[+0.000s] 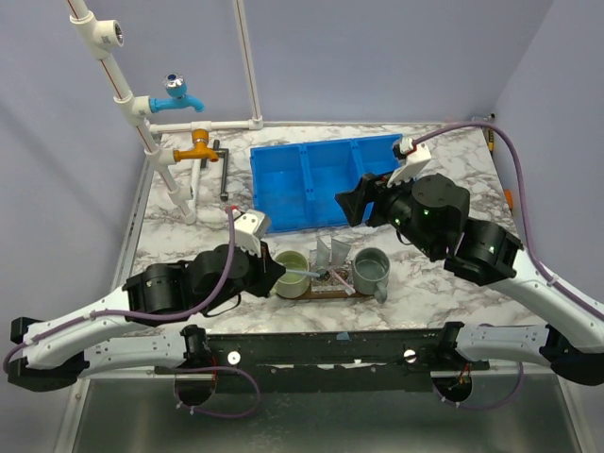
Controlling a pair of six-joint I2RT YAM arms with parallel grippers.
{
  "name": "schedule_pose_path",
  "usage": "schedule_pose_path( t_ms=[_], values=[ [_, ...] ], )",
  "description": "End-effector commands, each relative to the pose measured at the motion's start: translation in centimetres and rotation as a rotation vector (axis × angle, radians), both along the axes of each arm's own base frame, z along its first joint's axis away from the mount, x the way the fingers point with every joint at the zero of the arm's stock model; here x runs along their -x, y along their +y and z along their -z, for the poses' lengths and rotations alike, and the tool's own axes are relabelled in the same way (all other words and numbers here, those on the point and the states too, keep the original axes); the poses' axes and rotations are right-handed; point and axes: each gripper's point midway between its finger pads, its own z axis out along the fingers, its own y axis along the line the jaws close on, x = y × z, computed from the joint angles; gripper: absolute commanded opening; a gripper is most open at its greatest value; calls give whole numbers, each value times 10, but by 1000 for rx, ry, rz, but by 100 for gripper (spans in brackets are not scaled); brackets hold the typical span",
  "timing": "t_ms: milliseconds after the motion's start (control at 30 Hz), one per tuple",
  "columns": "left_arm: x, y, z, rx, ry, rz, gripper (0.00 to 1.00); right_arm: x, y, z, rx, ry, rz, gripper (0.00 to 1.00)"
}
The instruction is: Prepare toiletry sets of a toothbrush and toothpaste on the tray
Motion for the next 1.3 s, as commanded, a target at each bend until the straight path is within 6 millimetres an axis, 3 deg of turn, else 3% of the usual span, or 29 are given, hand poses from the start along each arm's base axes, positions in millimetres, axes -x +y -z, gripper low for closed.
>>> schedule_pose_path(
  t_ms=[0, 1033, 1267],
  values=[
    [-11, -2, -12, 6, -51, -60, 0, -1, -9, 3, -4, 4, 35, 70],
    [-18, -55, 16, -152, -75, 20, 0, 3, -11, 23, -6, 33, 31, 70],
    [-19, -67, 32, -199, -63, 39, 0, 3, -11, 28, 2, 36, 32, 70]
  ],
)
